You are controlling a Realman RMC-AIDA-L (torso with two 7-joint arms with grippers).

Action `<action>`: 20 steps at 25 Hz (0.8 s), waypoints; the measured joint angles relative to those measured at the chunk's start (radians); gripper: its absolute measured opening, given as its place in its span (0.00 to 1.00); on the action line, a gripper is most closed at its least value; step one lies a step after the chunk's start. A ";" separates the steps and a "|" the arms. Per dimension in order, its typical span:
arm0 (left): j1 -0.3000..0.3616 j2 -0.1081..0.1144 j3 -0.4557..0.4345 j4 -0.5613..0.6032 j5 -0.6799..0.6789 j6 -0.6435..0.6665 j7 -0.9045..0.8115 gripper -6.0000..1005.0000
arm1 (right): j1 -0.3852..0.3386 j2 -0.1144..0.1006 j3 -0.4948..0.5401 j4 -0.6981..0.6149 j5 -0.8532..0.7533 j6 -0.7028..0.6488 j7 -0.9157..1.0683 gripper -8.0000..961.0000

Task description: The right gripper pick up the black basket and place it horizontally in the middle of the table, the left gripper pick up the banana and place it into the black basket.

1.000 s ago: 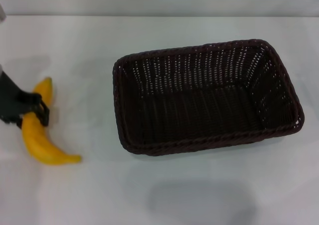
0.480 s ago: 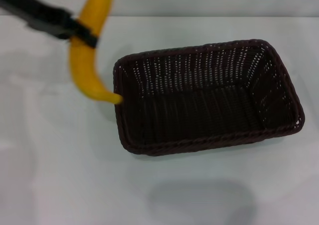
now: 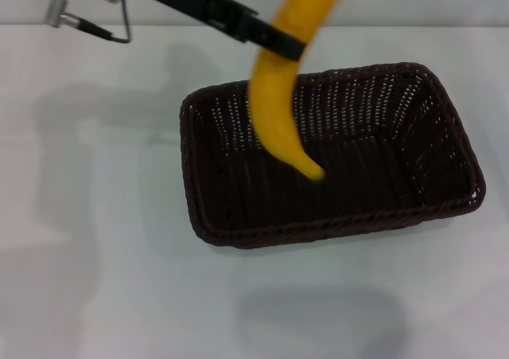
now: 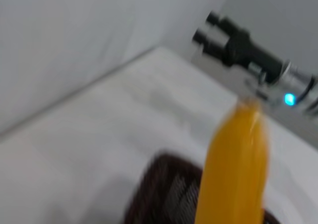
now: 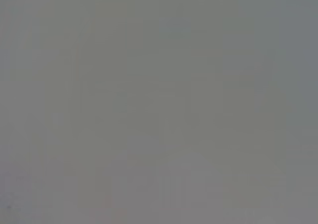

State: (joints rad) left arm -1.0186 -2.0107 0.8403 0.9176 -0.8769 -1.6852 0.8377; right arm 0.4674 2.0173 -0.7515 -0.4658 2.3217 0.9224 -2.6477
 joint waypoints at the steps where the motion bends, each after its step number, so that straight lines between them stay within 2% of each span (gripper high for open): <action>1: 0.008 -0.009 0.000 0.001 -0.020 0.031 0.020 0.52 | -0.003 0.000 0.002 0.000 0.000 0.004 0.000 0.91; 2: 0.008 -0.009 0.000 0.001 -0.020 0.031 0.020 0.52 | -0.005 0.000 0.005 0.000 0.000 0.004 0.001 0.91; 5: 0.073 -0.022 -0.002 0.008 -0.140 0.166 0.114 0.52 | -0.014 -0.004 0.015 0.000 0.002 0.006 0.026 0.91; 9: 0.161 -0.023 -0.006 0.009 -0.277 0.279 0.247 0.65 | -0.032 -0.007 0.050 -0.003 0.002 0.007 0.062 0.91; 12: 0.256 -0.038 -0.008 0.014 -0.391 0.372 0.394 0.74 | -0.040 -0.006 0.069 -0.002 0.003 0.013 0.058 0.91; 17: 0.451 -0.067 -0.010 0.023 -0.628 0.499 0.712 0.88 | -0.106 -0.002 0.069 0.027 0.003 0.200 0.064 0.91; 20: 0.559 -0.069 -0.010 -0.030 -0.850 0.524 0.932 0.87 | -0.120 -0.003 0.081 0.096 0.003 0.315 0.066 0.91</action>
State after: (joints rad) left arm -0.4592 -2.0797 0.8302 0.8880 -1.7271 -1.1609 1.7696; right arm 0.3469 2.0141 -0.6708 -0.3700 2.3248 1.2374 -2.5816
